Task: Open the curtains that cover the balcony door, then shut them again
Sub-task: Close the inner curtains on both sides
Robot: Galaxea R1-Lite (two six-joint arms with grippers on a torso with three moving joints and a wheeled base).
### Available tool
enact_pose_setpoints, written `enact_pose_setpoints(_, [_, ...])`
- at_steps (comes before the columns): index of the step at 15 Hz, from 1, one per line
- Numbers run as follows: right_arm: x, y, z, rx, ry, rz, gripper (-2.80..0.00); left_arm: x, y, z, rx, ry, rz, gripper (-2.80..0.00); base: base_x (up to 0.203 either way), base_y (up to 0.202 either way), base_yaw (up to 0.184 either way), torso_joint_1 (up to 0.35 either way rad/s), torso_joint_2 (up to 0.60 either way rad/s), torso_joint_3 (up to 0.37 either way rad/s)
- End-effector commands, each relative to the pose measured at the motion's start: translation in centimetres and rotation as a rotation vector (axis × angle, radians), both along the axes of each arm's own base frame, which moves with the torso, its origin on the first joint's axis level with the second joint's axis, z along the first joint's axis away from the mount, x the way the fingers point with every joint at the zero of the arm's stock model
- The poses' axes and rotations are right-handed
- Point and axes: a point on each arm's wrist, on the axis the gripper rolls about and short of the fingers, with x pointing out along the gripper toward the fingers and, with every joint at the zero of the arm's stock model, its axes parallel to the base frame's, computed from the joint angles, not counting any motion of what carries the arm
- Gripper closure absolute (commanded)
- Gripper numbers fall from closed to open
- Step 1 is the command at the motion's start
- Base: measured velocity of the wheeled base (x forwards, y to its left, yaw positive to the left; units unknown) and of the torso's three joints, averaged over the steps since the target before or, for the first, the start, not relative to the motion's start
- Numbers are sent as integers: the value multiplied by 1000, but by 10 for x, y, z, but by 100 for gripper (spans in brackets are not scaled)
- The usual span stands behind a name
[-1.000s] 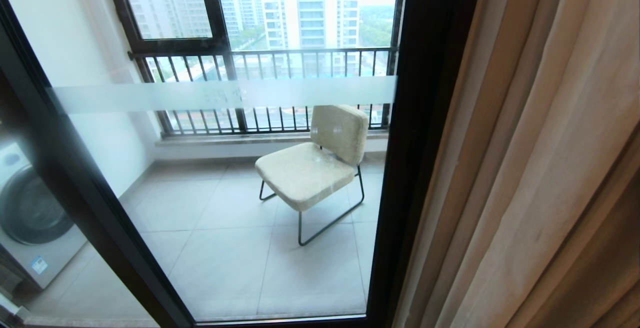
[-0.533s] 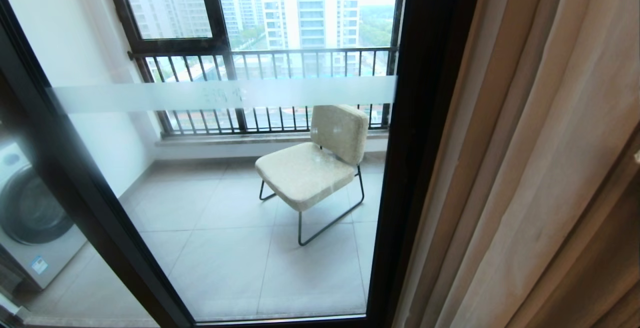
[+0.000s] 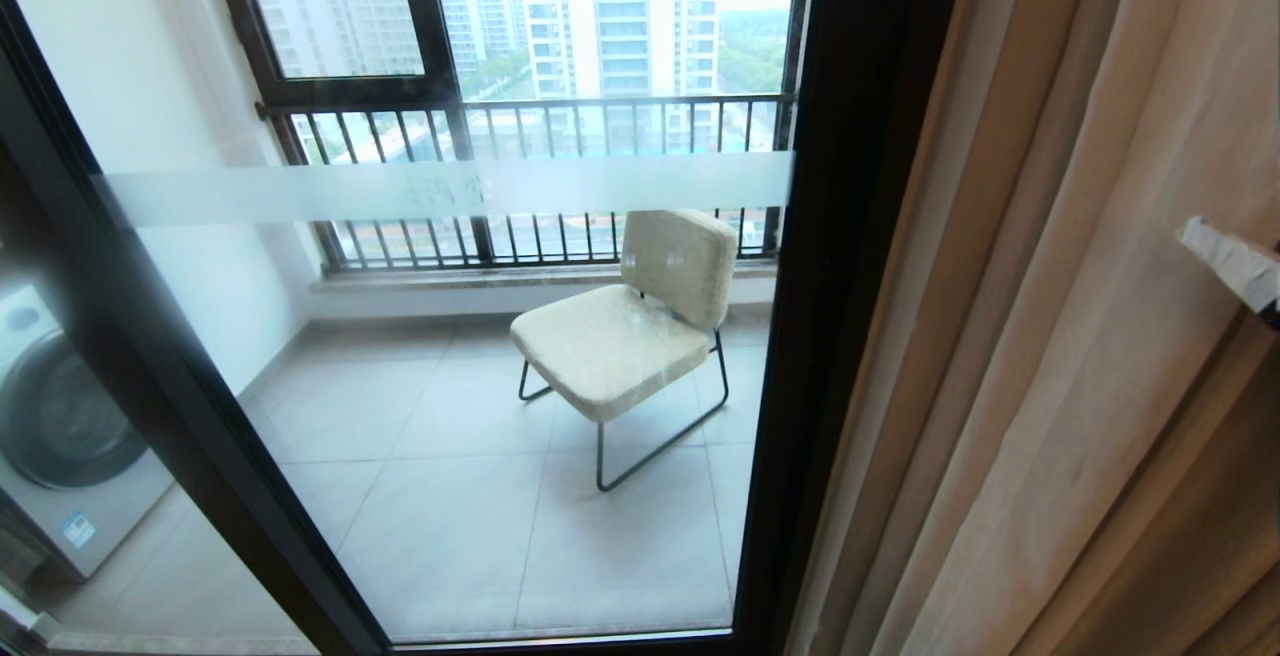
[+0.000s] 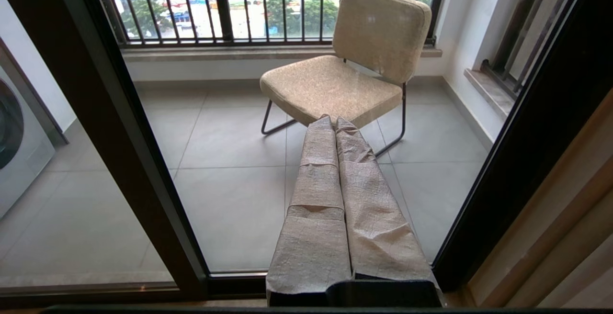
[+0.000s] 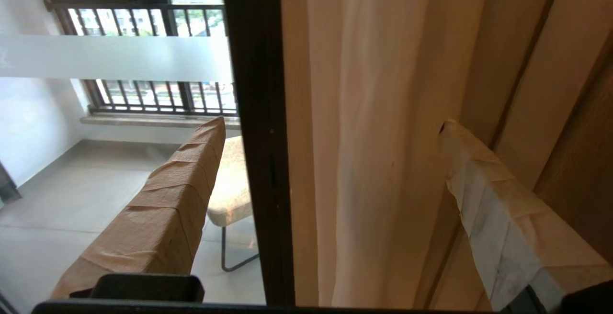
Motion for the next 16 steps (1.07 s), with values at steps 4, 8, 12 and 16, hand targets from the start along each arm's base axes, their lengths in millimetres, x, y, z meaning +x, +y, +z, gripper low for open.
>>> enact_pose_setpoints(4, [51,-11,5,-3,50,-56,-280,0,0,0,-1,0,0,0,0,0,0,0,0,0])
enact_pose_setpoints(8, [74,-12,8,-6,53,-61,-280,0,0,0,-1,0,0,0,0,0,0,0,0,0])
enact_pose_setpoints(12, [82,-12,8,-4,24,-64,0,0,0,0,-1,0,0,0,0,0,0,0,0,0])
enact_pose_setpoints(16, [83,-12,9,-5,11,-66,0,0,0,0,0,0,0,0,0,0,0,0,0,0])
